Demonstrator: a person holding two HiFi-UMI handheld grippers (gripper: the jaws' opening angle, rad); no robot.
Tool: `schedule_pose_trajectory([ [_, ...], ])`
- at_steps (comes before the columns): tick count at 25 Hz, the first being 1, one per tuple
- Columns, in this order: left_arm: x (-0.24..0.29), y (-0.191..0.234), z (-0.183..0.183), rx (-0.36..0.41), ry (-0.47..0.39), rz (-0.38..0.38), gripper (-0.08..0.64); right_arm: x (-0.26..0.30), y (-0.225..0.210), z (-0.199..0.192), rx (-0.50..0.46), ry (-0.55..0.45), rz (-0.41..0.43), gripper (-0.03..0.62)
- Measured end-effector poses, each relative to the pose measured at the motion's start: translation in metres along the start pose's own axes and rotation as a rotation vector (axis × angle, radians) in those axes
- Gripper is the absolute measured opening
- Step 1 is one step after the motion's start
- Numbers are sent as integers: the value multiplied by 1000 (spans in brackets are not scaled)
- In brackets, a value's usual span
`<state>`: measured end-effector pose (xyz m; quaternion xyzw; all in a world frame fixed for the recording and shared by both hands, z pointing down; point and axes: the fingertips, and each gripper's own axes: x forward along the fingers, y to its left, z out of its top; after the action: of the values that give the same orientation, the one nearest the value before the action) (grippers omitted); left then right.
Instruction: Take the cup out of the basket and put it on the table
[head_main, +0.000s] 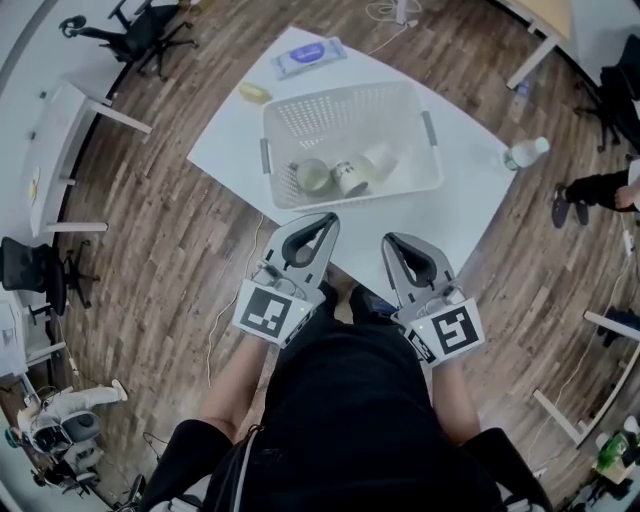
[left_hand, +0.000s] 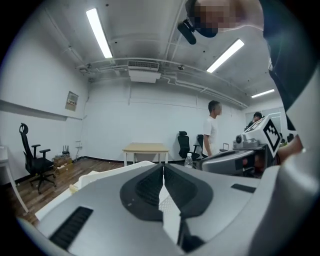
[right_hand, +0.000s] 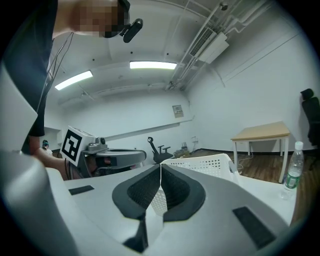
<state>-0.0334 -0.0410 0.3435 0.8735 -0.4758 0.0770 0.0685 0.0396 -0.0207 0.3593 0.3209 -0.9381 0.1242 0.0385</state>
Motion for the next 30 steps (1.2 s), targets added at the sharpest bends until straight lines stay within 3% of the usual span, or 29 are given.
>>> schedule_pose_trajectory([
  [4,18,31,1,88,42,-34,12,2,-5,-2,9,4,-44,25],
  [8,40,54,1,239,71,-88,15,2,-5,-3,9,17,-84,25],
  [14,70,73,-11,446,186,-204,106,-1,0,-4,5,31,-136,25],
  [21,97,93,-45,729,368,-343,144,-4,6,-7,9,36,-198,25],
  [26,107,104,-86,855,560,-480,169,-1,14,-7,21,29,-213,25],
  [30,117,115,-111,935,682,-544,169,2,16,-4,20,26,-210,25],
])
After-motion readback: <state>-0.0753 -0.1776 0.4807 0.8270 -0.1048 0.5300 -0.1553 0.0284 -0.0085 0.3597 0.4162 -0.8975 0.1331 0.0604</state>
